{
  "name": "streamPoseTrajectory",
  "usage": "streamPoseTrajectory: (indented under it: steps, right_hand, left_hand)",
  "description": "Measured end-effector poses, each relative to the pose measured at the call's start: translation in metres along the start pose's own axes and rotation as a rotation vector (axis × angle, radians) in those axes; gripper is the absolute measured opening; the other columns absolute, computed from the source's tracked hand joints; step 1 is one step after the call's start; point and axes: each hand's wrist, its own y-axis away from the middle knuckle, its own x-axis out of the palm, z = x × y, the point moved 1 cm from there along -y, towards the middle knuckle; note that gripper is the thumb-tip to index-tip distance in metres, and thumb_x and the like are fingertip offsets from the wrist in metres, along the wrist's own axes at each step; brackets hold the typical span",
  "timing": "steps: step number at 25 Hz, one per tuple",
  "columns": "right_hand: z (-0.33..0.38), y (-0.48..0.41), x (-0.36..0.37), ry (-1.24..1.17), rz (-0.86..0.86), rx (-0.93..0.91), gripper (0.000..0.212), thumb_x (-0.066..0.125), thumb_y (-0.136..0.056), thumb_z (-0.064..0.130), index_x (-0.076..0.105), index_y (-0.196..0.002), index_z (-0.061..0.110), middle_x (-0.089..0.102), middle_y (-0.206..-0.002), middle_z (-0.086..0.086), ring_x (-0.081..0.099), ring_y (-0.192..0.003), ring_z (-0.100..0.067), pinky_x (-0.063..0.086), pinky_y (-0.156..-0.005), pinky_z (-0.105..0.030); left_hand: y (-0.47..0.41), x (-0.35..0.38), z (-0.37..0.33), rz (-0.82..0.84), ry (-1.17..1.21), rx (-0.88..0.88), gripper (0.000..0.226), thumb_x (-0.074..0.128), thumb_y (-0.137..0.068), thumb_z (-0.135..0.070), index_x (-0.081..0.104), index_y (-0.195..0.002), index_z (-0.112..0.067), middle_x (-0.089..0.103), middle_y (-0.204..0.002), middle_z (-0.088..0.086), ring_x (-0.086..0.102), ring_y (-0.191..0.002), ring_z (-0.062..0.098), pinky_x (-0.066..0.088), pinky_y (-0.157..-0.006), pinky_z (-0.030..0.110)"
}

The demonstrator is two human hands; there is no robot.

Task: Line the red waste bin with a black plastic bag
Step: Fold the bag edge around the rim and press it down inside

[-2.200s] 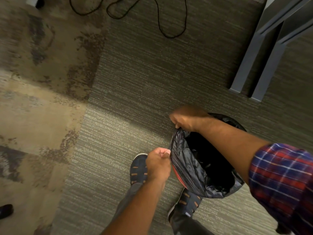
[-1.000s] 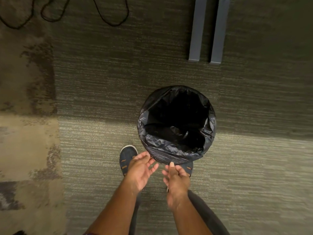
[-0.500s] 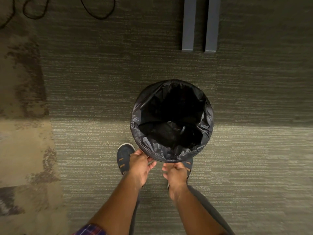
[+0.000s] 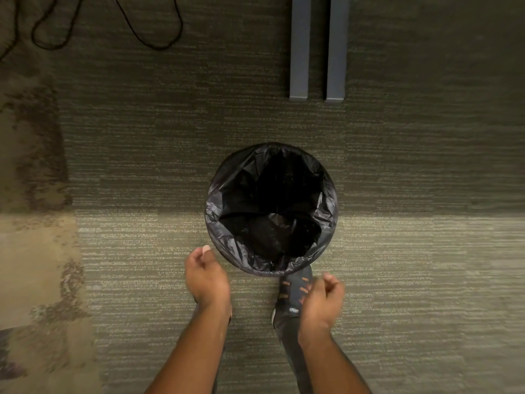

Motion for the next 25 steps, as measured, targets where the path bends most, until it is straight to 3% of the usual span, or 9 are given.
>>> streamPoseTrajectory:
  steps: [2,4,8,11,13,17,21,23,25]
  right_hand:
    - [0.021,-0.001,-0.002,0.149,0.086,-0.210,0.041,0.058,-0.106,0.020,0.053,-0.145,0.010,0.064,-0.140,-0.013,0.065,-0.123,-0.028,0.055,-0.106,-0.053]
    - [0.038,-0.006,0.012,0.259,0.139,-0.283,0.056,0.063,-0.104,0.021,0.045,-0.154,0.006,0.061,-0.148,-0.013,0.061,-0.135,-0.029,0.050,-0.114,-0.048]
    - [0.055,-0.025,0.038,0.323,0.159,-0.159,0.025,0.063,-0.103,0.010,0.062,-0.127,0.006,0.075,-0.117,-0.014,0.072,-0.112,-0.035,0.057,-0.103,-0.051]
    - [0.051,-0.036,0.034,0.220,0.305,-0.035,0.017,0.063,-0.103,0.014,0.062,-0.121,0.013,0.076,-0.112,-0.009,0.073,-0.108,-0.030,0.058,-0.101,-0.052]
    - [0.056,-0.039,0.025,0.191,0.393,-0.033,0.026,0.068,-0.100,0.020,0.062,-0.126,0.017,0.077,-0.118,-0.006,0.073,-0.111,-0.026,0.057,-0.104,-0.052]
    - [0.099,-0.052,0.018,0.354,0.274,-0.290,0.070,0.074,-0.096,0.030,0.043,-0.156,0.010,0.056,-0.155,-0.011,0.055,-0.141,-0.029,0.041,-0.119,-0.040]
    - [0.142,-0.061,0.040,0.557,0.285,-0.628,0.063,0.072,-0.098,0.021,0.047,-0.154,0.006,0.055,-0.152,-0.013,0.052,-0.142,-0.027,0.036,-0.120,-0.031]
    - [0.152,-0.065,0.051,0.601,0.302,-0.645,0.054,0.070,-0.098,0.017,0.052,-0.148,0.007,0.060,-0.143,-0.013,0.057,-0.135,-0.030,0.041,-0.116,-0.031]
    - [0.155,-0.068,0.056,0.613,0.353,-0.596,0.051,0.068,-0.099,0.019,0.052,-0.146,0.008,0.065,-0.138,-0.012,0.061,-0.131,-0.031,0.049,-0.114,-0.042]
  left_hand:
    - [0.008,0.005,-0.011,0.062,0.069,0.012,0.033,0.068,-0.104,-0.031,0.064,-0.135,-0.020,0.077,-0.123,0.010,0.075,-0.113,0.035,0.061,-0.102,0.058]
    - [0.013,0.014,-0.017,0.118,0.081,-0.014,0.039,0.074,-0.101,-0.021,0.064,-0.138,-0.018,0.079,-0.120,0.006,0.077,-0.110,0.030,0.062,-0.101,0.055]
    - [0.011,0.019,-0.017,0.142,0.045,-0.063,0.023,0.064,-0.105,-0.008,0.071,-0.103,-0.030,0.081,-0.101,-0.001,0.079,-0.097,0.024,0.065,-0.096,0.053]
    - [0.005,0.015,-0.014,0.223,0.082,-0.099,0.025,0.056,-0.108,-0.008,0.073,-0.125,-0.015,0.082,-0.115,0.006,0.078,-0.111,0.030,0.059,-0.106,0.054]
    - [0.003,0.012,-0.021,0.229,0.039,-0.114,0.036,0.054,-0.109,-0.010,0.065,-0.143,-0.012,0.077,-0.131,0.011,0.073,-0.121,0.033,0.055,-0.112,0.050]
    - [0.000,0.014,-0.059,0.142,-0.125,0.090,0.061,0.059,-0.106,-0.014,0.039,-0.163,-0.014,0.052,-0.164,0.011,0.054,-0.146,0.032,0.045,-0.122,0.048]
    - [-0.016,0.031,-0.103,0.149,-0.185,0.331,0.047,0.057,-0.107,-0.012,0.056,-0.153,-0.010,0.064,-0.151,0.010,0.061,-0.140,0.028,0.046,-0.121,0.043]
    - [-0.027,0.039,-0.114,0.193,-0.268,0.367,0.041,0.059,-0.107,-0.017,0.064,-0.146,-0.009,0.072,-0.142,0.011,0.067,-0.132,0.029,0.050,-0.118,0.046]
    - [-0.037,0.039,-0.114,0.197,-0.275,0.324,0.037,0.060,-0.106,-0.015,0.069,-0.141,-0.009,0.076,-0.135,0.010,0.071,-0.126,0.029,0.054,-0.115,0.045]
